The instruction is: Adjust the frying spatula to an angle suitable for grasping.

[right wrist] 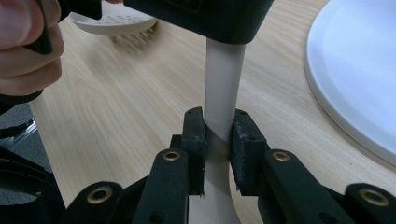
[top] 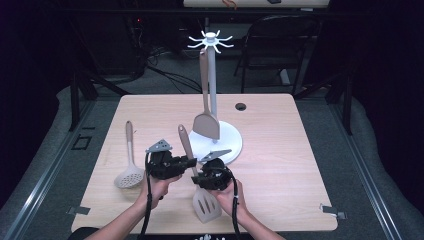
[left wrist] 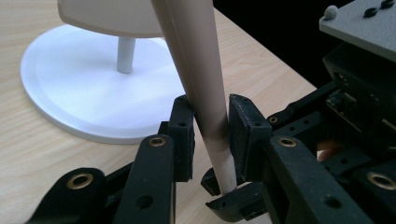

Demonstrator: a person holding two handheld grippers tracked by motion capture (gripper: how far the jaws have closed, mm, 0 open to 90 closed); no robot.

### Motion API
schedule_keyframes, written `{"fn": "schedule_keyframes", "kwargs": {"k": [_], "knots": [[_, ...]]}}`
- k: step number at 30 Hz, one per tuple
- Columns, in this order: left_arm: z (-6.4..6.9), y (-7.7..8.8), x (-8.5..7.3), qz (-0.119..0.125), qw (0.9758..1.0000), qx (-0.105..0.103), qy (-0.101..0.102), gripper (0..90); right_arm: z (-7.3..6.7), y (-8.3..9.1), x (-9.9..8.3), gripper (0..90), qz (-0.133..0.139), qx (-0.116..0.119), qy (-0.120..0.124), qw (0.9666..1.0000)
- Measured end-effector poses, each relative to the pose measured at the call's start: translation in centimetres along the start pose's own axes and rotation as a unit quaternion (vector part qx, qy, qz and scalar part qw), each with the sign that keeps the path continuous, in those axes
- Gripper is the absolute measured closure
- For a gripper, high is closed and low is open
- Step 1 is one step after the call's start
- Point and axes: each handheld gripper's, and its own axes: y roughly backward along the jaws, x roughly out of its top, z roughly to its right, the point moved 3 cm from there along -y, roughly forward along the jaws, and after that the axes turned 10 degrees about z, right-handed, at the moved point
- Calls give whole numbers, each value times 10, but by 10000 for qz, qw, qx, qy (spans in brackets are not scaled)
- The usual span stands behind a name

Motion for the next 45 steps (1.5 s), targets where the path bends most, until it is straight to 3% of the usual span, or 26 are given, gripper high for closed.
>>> {"fn": "schedule_keyframes", "kwargs": {"k": [3,11,16,22,25,26,33,39,41,42,45], "knots": [[-2,0,-1,47,9999,-54,123,728,0,0,-1,775,1,11,-3,10000],[2,-2,1,-41,10000,-15,-75,720,1,2,0,775,18,0,9,10000],[3,0,3,62,9997,-212,80,741,0,4,1,765,80,59,49,9999],[7,2,6,100,9984,-484,291,764,0,8,-1,627,65,114,-49,9999],[10,4,9,132,9980,-572,255,772,-1,12,-2,559,86,159,-37,9998],[11,5,10,142,9979,-595,211,772,-1,17,0,476,105,107,16,9999],[11,10,18,262,9974,-650,149,774,7,35,2,314,121,148,108,9998],[13,12,22,294,9970,-715,60,775,20,55,3,255,60,-87,235,9997],[14,12,24,318,9968,-729,13,775,27,63,3,228,-7,-191,305,9994],[15,12,26,340,9967,-733,-56,775,35,70,2,203,-14,-349,399,9986],[16,12,27,351,9965,-752,-133,775,44,76,1,179,48,-455,373,9983]]}}
